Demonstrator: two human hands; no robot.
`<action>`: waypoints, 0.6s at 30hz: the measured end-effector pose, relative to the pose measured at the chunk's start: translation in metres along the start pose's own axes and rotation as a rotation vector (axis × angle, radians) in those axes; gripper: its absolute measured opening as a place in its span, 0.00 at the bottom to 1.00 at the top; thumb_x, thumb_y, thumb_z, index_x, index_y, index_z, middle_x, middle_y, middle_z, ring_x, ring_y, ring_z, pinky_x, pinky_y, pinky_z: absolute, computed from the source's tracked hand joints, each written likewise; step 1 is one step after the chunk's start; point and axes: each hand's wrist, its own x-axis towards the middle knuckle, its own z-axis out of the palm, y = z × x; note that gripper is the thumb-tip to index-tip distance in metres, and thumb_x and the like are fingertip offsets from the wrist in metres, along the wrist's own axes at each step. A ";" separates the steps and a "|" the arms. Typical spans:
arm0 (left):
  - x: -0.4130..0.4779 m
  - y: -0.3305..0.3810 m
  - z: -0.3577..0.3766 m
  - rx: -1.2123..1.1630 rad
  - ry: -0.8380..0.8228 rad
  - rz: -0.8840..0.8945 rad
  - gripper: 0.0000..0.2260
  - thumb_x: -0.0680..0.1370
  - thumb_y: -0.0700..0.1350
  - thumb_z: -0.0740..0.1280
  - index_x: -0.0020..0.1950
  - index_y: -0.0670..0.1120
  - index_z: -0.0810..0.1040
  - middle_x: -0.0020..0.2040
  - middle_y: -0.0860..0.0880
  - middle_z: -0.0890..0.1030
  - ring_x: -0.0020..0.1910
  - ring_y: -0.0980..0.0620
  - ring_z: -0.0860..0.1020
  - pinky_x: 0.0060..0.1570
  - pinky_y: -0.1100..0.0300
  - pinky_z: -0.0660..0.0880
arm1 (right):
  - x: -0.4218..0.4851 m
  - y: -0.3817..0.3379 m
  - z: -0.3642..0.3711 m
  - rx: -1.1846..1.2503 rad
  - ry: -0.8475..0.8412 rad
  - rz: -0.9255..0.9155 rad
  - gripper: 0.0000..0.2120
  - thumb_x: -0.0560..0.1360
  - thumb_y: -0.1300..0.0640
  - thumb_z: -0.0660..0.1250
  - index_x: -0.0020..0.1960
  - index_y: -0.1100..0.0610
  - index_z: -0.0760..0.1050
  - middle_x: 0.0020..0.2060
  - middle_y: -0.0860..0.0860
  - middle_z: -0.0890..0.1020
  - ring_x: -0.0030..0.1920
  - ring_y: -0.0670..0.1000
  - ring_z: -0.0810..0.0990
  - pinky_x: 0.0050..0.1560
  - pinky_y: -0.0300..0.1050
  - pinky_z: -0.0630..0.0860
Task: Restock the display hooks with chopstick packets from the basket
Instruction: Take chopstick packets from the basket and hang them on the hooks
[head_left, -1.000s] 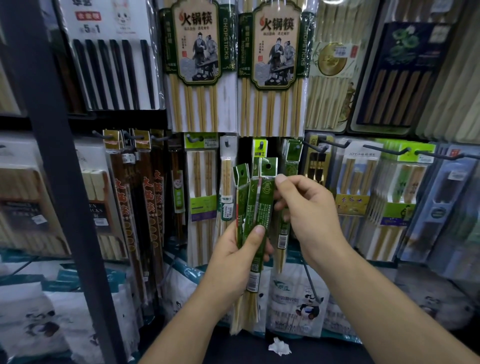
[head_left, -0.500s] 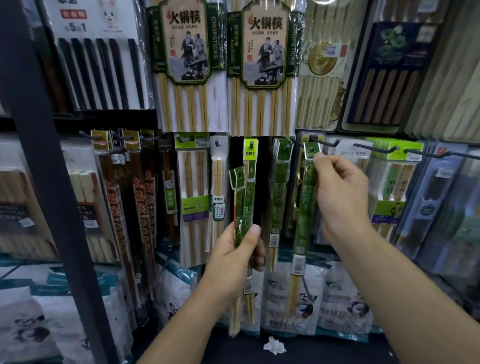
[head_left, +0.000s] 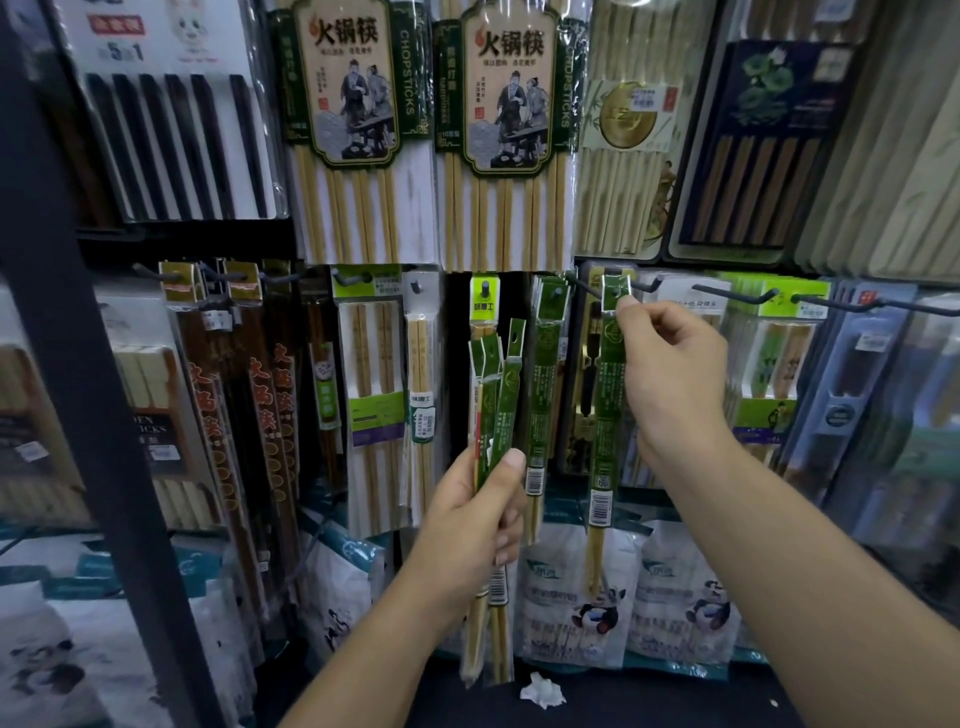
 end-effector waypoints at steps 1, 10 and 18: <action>0.000 0.000 0.000 0.002 0.000 -0.002 0.14 0.75 0.56 0.67 0.50 0.47 0.72 0.32 0.52 0.68 0.26 0.56 0.64 0.26 0.63 0.63 | 0.001 0.000 0.000 -0.001 0.000 0.003 0.15 0.81 0.54 0.67 0.41 0.64 0.78 0.25 0.42 0.66 0.29 0.42 0.65 0.33 0.30 0.67; 0.001 0.000 -0.001 -0.101 -0.010 -0.027 0.18 0.77 0.58 0.67 0.50 0.43 0.71 0.32 0.50 0.70 0.26 0.55 0.64 0.25 0.62 0.62 | 0.005 0.012 0.003 -0.031 0.024 0.002 0.15 0.81 0.55 0.68 0.42 0.65 0.78 0.30 0.49 0.69 0.30 0.42 0.67 0.34 0.26 0.70; 0.000 0.001 0.000 0.032 -0.019 0.062 0.08 0.80 0.56 0.65 0.46 0.54 0.77 0.38 0.50 0.78 0.30 0.53 0.73 0.28 0.60 0.72 | -0.014 0.015 -0.006 -0.036 0.030 0.041 0.08 0.79 0.52 0.70 0.42 0.53 0.80 0.30 0.42 0.76 0.30 0.37 0.72 0.34 0.29 0.71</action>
